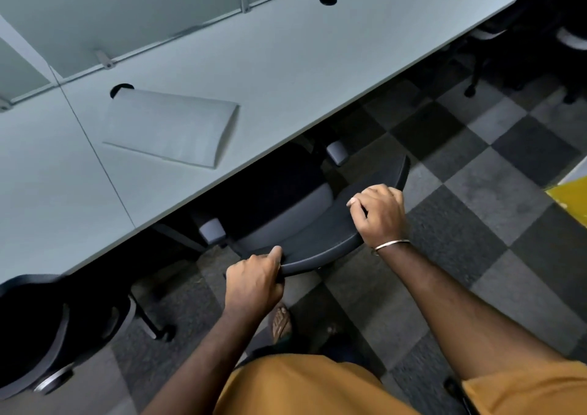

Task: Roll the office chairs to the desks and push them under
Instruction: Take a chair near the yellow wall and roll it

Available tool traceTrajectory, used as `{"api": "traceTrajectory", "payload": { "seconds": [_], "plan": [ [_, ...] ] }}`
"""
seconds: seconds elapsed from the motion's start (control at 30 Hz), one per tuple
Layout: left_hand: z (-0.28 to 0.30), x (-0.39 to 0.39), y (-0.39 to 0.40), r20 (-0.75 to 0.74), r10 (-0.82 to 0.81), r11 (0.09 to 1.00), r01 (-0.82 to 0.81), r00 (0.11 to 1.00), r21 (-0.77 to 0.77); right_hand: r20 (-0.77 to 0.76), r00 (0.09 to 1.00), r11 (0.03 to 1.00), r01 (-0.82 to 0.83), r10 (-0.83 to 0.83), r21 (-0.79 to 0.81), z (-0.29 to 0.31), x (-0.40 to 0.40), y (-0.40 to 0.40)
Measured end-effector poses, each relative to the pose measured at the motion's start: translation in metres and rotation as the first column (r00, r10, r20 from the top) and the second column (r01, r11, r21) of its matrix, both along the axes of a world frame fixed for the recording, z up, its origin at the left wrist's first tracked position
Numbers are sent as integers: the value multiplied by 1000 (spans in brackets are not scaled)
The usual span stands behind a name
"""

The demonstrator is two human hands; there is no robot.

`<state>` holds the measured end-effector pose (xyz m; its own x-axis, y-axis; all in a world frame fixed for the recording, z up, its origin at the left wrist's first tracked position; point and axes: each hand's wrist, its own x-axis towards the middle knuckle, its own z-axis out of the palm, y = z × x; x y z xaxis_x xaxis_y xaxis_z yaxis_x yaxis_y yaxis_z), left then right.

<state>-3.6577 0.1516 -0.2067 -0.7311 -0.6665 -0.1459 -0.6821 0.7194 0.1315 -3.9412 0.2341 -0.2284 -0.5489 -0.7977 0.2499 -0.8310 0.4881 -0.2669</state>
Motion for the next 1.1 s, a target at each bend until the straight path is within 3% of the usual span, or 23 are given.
{"api": "traceTrajectory", "payload": {
  "seconds": [0.4, 0.67, 0.83, 1.1],
  "plan": [
    [2, -42, -41, 124, 160, 987, -155, 979, -49, -30, 999, 999, -43, 42, -32, 4, -33, -52],
    [7, -54, -102, 175, 254, 964, -236, 951, -120, 34, 997, 996, -70, 71, -50, 4, -32, -112],
    [15, -42, -151, 181, 246, 968, -235, 952, -82, 47, 996, 996, -82, 80, 44, 9, -11, -148],
    [12, -17, -184, 159, 233, 972, -227, 959, -59, 53, 995, 996, -81, 82, -20, 8, 12, -182]
  ]
}}
